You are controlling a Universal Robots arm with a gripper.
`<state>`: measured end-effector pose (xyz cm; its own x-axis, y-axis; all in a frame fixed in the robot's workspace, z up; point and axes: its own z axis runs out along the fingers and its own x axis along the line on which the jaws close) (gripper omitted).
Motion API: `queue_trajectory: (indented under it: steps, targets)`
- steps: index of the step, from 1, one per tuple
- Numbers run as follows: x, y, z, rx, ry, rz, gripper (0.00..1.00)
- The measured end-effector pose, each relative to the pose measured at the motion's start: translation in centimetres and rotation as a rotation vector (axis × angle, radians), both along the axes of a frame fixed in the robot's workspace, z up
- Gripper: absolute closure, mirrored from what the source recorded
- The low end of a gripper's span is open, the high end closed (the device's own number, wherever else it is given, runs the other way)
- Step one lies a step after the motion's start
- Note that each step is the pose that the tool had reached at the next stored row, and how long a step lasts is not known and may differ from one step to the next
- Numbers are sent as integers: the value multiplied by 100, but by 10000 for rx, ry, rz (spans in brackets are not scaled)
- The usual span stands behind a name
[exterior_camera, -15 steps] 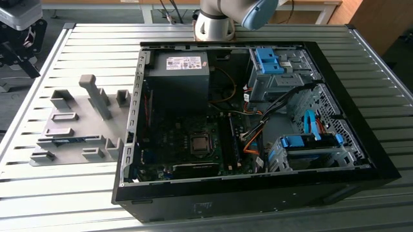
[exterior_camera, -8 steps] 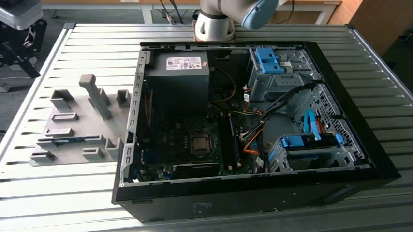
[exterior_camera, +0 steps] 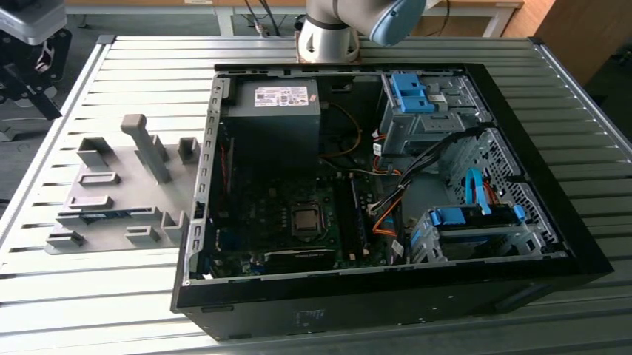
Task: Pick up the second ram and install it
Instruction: 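Pick up the second ram and move it above second insertion slot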
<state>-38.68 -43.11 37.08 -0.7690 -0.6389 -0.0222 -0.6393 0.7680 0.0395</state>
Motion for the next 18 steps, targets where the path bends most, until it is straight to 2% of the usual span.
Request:
queue_trajectory:
  steps: [4, 18]
  targets:
    - [0, -1, 0, -2, -1, 320, 89]
    - [-1, -1, -3, -24, -1, 2386, 89]
